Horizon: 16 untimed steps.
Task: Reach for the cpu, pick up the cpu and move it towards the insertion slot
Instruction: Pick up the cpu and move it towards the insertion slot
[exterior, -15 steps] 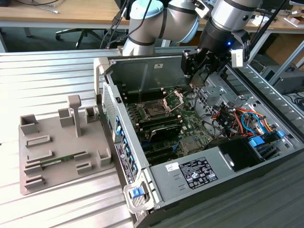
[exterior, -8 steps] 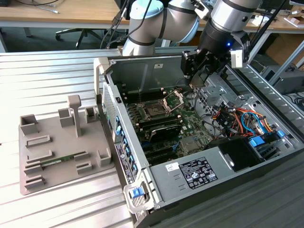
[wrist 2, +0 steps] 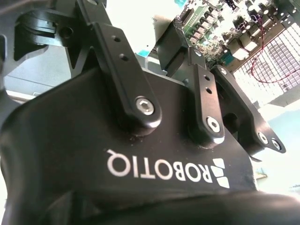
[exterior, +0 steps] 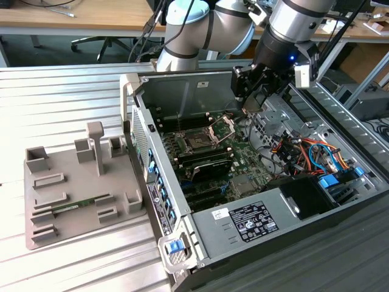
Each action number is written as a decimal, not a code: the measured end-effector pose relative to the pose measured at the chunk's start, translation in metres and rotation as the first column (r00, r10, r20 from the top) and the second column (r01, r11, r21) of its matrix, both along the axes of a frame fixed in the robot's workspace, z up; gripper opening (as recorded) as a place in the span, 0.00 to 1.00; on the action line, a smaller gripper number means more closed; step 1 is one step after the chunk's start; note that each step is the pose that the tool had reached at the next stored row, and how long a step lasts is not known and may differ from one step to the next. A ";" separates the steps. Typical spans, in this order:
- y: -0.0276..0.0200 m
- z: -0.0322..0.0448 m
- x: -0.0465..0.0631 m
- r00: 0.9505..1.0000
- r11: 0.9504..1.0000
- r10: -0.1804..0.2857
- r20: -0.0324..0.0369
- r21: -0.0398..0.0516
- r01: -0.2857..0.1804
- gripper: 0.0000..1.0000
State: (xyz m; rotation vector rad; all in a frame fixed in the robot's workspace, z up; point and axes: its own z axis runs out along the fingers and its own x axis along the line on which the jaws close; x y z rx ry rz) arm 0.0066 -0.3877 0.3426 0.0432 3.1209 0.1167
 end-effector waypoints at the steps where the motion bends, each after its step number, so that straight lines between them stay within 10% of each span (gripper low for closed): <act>1: 0.0000 -0.0002 0.000 1.000 1.000 0.000 0.000 0.000 0.000 0.55; 16: 0.0000 -0.0034 0.000 1.000 1.000 0.000 0.000 0.000 0.000 0.55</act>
